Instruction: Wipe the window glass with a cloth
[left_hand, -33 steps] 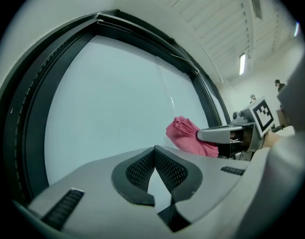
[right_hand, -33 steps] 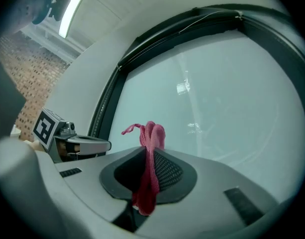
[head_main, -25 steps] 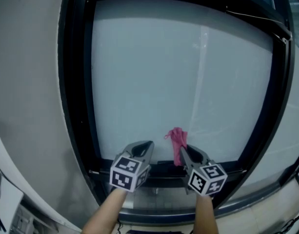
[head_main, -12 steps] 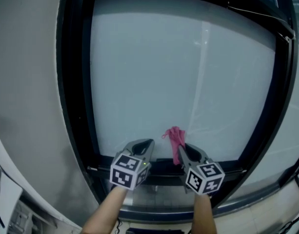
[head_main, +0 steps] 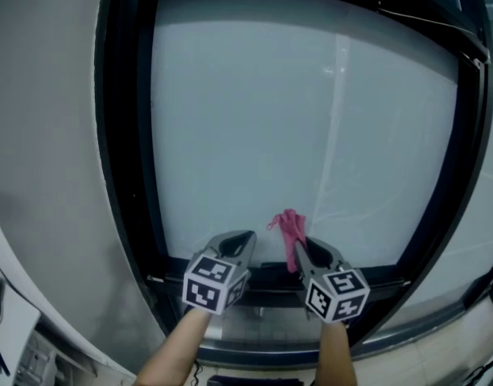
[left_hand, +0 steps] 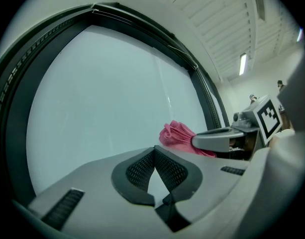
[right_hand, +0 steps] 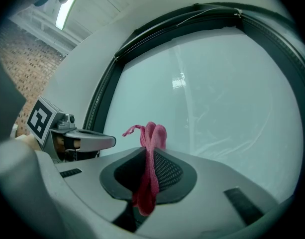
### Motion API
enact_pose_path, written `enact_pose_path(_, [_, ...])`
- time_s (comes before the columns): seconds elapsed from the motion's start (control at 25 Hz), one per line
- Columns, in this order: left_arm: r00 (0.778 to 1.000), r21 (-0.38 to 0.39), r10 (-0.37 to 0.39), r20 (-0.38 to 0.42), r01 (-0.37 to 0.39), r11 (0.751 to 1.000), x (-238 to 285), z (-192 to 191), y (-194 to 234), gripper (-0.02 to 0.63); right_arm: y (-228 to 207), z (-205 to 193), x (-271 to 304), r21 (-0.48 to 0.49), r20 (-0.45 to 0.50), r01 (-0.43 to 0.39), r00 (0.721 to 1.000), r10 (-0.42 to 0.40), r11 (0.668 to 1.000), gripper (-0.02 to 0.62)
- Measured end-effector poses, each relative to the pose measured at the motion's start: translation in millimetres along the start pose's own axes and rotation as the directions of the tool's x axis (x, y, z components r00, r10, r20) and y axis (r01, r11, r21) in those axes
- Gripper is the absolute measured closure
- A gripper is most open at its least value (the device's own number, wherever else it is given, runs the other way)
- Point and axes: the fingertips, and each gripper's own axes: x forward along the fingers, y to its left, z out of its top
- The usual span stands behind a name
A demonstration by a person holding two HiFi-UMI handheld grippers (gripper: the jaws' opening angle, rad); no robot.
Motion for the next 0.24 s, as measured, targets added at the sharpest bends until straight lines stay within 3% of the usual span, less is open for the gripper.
enact_pose_path(0.24, [1.0, 0.01, -0.005, 0.001, 0.005, 1.0, -0.8, 0.8, -0.3, 0.598, 1.8, 0.3, 2.7, -0.011, -0.005, 0.002, 1.0, -0.002, 1.0, 0.548])
